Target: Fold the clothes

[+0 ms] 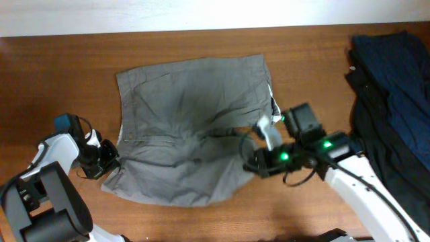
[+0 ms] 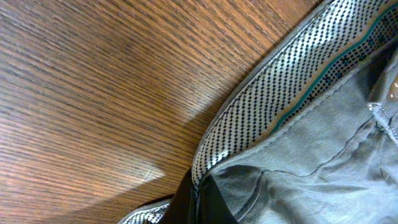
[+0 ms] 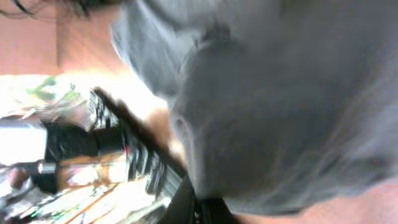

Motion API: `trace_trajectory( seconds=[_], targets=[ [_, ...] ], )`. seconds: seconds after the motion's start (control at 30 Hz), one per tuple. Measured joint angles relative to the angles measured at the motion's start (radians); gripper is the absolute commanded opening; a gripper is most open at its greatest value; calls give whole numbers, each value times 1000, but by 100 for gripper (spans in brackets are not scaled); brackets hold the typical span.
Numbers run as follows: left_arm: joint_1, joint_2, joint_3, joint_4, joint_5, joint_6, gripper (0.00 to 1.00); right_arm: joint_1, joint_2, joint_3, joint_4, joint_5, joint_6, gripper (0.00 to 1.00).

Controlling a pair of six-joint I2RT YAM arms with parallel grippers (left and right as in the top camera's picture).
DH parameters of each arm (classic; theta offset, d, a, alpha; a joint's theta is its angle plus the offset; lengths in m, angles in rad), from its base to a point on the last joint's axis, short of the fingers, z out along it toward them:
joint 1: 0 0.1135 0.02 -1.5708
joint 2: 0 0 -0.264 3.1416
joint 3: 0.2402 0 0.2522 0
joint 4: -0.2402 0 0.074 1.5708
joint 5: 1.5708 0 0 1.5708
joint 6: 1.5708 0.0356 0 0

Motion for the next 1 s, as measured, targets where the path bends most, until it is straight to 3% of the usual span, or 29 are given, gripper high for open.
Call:
trace_trajectory(
  seconds=[0.17, 0.2, 0.27, 0.57, 0.83, 0.97, 1.0],
  targets=[
    [0, 0, 0, 0, 0, 0, 0, 0, 0, 80, 31, 196, 0, 4],
    [0, 0, 0, 0, 0, 0, 0, 0, 8, 80, 25, 222, 0, 14],
    [0, 0, 0, 0, 0, 0, 0, 0, 66, 80, -11, 302, 3, 57],
    [0, 0, 0, 0, 0, 0, 0, 0, 313, 79, -170, 438, 0, 66],
    [0, 0, 2, -2, 0, 11, 0, 0, 325, 4, -198, 459, -11, 64],
    [1, 4, 8, -7, 3, 26, 0, 0, 325, -55, -124, 370, -75, 35],
    [1, 5, 9, -8, 3, 27, 0, 0, 325, -60, -90, 330, -89, 21]
  ],
)
